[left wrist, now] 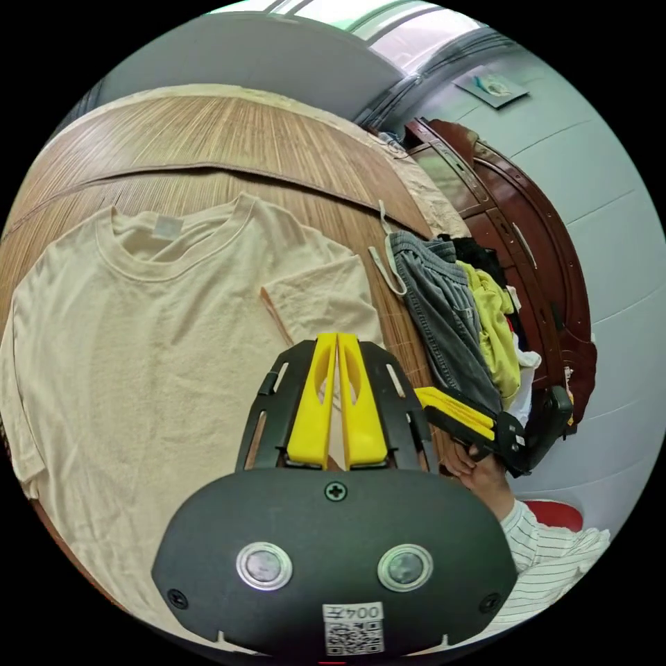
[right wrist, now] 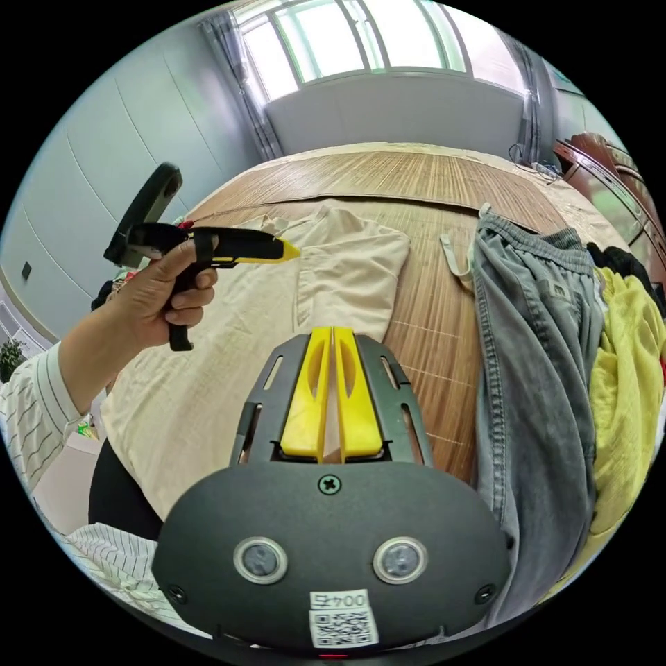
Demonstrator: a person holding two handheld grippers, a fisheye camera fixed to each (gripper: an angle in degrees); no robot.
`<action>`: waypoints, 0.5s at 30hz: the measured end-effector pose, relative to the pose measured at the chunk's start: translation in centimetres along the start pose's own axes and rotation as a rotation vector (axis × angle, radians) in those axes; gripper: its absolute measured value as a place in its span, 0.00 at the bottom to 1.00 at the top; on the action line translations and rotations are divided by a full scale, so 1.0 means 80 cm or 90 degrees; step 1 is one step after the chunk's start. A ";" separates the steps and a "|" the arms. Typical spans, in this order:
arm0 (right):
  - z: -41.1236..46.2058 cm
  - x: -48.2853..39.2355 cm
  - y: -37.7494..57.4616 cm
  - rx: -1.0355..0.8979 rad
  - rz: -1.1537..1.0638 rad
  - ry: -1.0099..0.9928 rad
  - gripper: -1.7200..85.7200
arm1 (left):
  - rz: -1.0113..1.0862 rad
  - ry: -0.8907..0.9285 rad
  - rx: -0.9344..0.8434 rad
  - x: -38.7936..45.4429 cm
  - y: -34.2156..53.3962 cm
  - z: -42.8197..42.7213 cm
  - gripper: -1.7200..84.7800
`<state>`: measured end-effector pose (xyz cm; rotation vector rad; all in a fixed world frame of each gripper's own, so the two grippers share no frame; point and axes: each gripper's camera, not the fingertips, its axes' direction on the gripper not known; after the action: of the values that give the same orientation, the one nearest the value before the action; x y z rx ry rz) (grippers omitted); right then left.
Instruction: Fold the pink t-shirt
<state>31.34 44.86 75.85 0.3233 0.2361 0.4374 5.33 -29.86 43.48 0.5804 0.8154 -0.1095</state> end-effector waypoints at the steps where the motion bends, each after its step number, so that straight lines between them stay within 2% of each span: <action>1: 0.014 -0.007 -0.008 -0.020 -0.008 0.004 0.06 | 0.004 -0.014 -0.005 0.006 -0.005 0.009 0.02; 5: 0.060 -0.016 -0.006 -0.101 -0.007 -0.003 0.08 | 0.003 -0.092 -0.040 0.006 -0.018 0.041 0.02; 7: 0.061 -0.021 0.004 -0.067 -0.022 0.003 0.08 | -0.014 -0.138 -0.065 -0.007 -0.018 0.053 0.02; 13: 0.056 -0.023 0.005 -0.063 -0.041 -0.011 0.08 | -0.044 -0.098 -0.004 -0.016 0.005 0.008 0.02; 15: 0.032 -0.016 0.012 -0.018 -0.029 -0.001 0.06 | -0.032 -0.047 0.011 -0.007 0.019 -0.019 0.02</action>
<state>30.65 44.46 78.74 0.2900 0.2347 0.3948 4.42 -27.84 43.70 0.5694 0.7584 -0.1830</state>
